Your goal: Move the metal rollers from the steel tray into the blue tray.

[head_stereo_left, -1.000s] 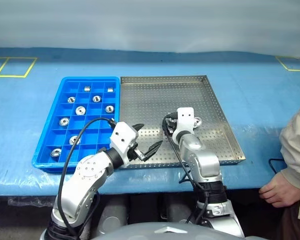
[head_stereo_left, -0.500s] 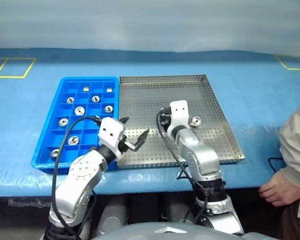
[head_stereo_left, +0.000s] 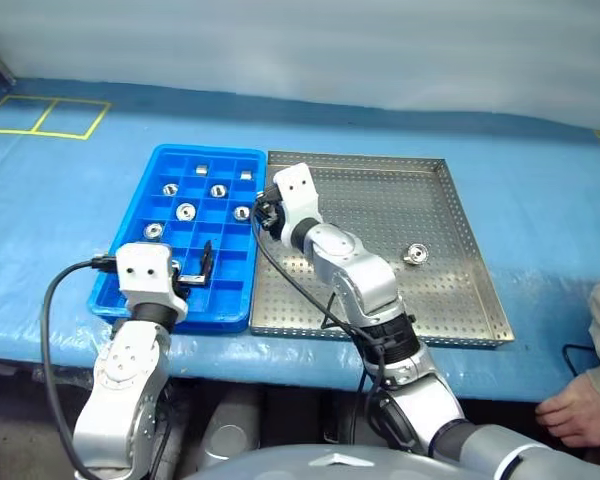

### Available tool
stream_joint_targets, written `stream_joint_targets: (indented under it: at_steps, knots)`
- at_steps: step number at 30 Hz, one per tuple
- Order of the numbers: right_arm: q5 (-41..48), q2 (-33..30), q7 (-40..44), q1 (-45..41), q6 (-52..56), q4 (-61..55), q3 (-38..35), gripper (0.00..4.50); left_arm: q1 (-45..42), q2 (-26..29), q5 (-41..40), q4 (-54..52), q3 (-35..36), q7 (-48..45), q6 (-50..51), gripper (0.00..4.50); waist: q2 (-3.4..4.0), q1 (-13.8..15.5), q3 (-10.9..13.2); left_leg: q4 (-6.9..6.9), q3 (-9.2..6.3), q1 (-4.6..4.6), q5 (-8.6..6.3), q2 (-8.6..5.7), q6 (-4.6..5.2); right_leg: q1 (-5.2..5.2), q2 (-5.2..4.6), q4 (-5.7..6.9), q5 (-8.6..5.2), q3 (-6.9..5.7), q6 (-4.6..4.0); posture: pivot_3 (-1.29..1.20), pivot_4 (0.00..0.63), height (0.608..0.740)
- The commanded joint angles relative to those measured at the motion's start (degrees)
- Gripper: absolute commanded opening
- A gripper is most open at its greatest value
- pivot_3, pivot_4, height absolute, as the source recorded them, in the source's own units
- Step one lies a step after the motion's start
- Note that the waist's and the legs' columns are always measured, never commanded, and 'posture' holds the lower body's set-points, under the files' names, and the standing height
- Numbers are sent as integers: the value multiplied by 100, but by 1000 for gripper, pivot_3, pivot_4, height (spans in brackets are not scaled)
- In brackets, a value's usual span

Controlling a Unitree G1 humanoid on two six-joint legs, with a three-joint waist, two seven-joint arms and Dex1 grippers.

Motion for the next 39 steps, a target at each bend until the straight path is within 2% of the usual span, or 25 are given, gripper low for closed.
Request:
stream_joint_targets:
  at_steps: [1, 9, 18, 24, 26, 27, 34, 37, 39]
  knots:
    - [40, 186, 183, -288, -404, 313, 86, 1693, 177, -108, 131, -489, 203, 212, -75, 4393, 0, 109, 0, -2, 0, 0, 1, 0, -2, 0, 0, 0, -1, -1, -1, 522, 150, 740]
    - [58, 274, 378, -471, -823, 1060, 81, 1693, 429, -260, 217, -716, 205, 375, -67, 4393, -1, 660, -1, -42, -6, 3, 15, 2, -26, -11, 7, -4, -5, -12, -5, 567, 150, 740]
    - [74, 276, 442, -547, -1152, 1841, -41, 1693, 320, -251, 231, -660, 100, 347, -33, 4393, -2, 1207, -3, -67, -10, 2, 11, 4, -52, -23, 29, -4, -9, -31, -8, 551, 150, 740]
    - [86, 207, 391, -496, -1162, 1673, -150, 3708, 185, -197, 166, -584, 54, 250, 23, 4393, -2, 1378, -3, -65, -10, -1, 10, 5, -55, -25, 28, -5, -10, -36, -8, 504, 150, 740]
    - [101, 142, 382, -447, -1081, 1445, -189, 4390, 62, -127, 138, -497, 22, 162, 80, 4393, -2, 1391, -3, -63, -11, -4, 11, 5, -57, -25, 29, -5, -10, -41, -8, 463, 150, 740]
    - [105, 100, 373, -410, -1031, 1294, -216, 4475, -17, -77, 109, -442, -10, 85, 104, 4393, -2, 1377, -3, -62, -12, -6, 12, 4, -59, -25, 29, -5, -10, -45, -9, 437, 150, 740]
    - [-123, -376, -236, 118, -480, -166, -711, 4475, -668, 323, -194, 107, -740, -703, 224, 4393, 4, 1136, -8, -61, -18, -12, 13, 3, -66, -17, 25, -8, -18, -74, -21, 247, 150, 740]
    - [-245, -618, -528, 442, -224, -730, -935, 4475, -927, 421, -273, 384, -1195, -1015, 200, 4393, 8, 855, -9, -58, -27, -14, 13, 2, -66, -10, 21, -11, -24, -79, -32, 164, 150, 740]
    - [-292, -714, -756, 687, -54, -1089, -1176, 4475, -1125, 400, -349, 573, -1500, -1219, 179, 4393, 9, 569, -8, -53, -28, -17, 13, 1, -65, -9, 21, -13, -23, -77, -32, 124, 150, 740]
